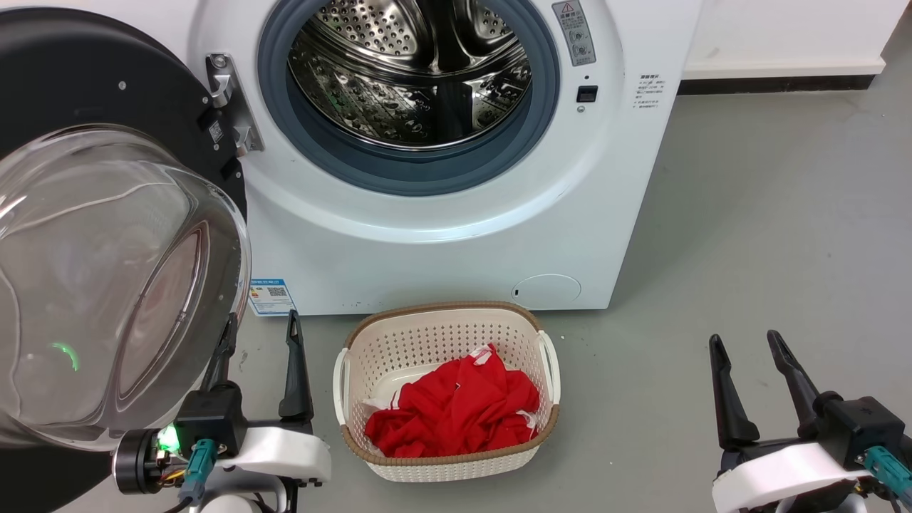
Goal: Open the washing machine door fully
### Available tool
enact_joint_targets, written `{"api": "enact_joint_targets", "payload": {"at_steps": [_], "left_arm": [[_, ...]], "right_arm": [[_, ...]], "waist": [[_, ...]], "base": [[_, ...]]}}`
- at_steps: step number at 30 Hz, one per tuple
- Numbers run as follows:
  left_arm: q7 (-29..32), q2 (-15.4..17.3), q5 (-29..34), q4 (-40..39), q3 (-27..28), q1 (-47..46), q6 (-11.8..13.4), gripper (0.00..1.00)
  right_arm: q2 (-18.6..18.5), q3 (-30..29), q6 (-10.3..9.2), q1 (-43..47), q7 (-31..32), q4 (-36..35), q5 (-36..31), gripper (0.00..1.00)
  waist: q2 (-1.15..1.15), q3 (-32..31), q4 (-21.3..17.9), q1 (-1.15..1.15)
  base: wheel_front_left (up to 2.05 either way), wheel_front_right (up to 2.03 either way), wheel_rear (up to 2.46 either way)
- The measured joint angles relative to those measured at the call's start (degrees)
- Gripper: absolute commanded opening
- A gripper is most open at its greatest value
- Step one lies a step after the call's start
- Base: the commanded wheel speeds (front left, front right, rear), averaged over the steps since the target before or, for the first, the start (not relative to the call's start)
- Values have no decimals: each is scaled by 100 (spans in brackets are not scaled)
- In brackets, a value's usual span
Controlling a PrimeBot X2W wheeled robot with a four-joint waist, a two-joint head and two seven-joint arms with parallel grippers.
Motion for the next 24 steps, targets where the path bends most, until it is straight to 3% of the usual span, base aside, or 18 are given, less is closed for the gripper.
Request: {"api": "enact_joint_targets", "payload": {"at_steps": [18, 19, 24], "left_arm": [[0, -155, 157, -9, 199, 14, -155, 100], [7, -159, 153, 26, 198, 19, -153, 0], [101, -180, -45, 257, 222, 142, -188, 0]], "right_arm": [[0, -15, 0, -10, -25, 43, 19, 100], [-1, -12, 0, 2, -23, 80, 14, 0], [1, 4, 0, 123, 1, 277, 203, 0]], "waist": [[0, 33, 35, 0], [0, 34, 35, 0], [0, 32, 37, 0]], "base": [[0, 0, 0], [0, 0, 0], [0, 0, 0]]}}
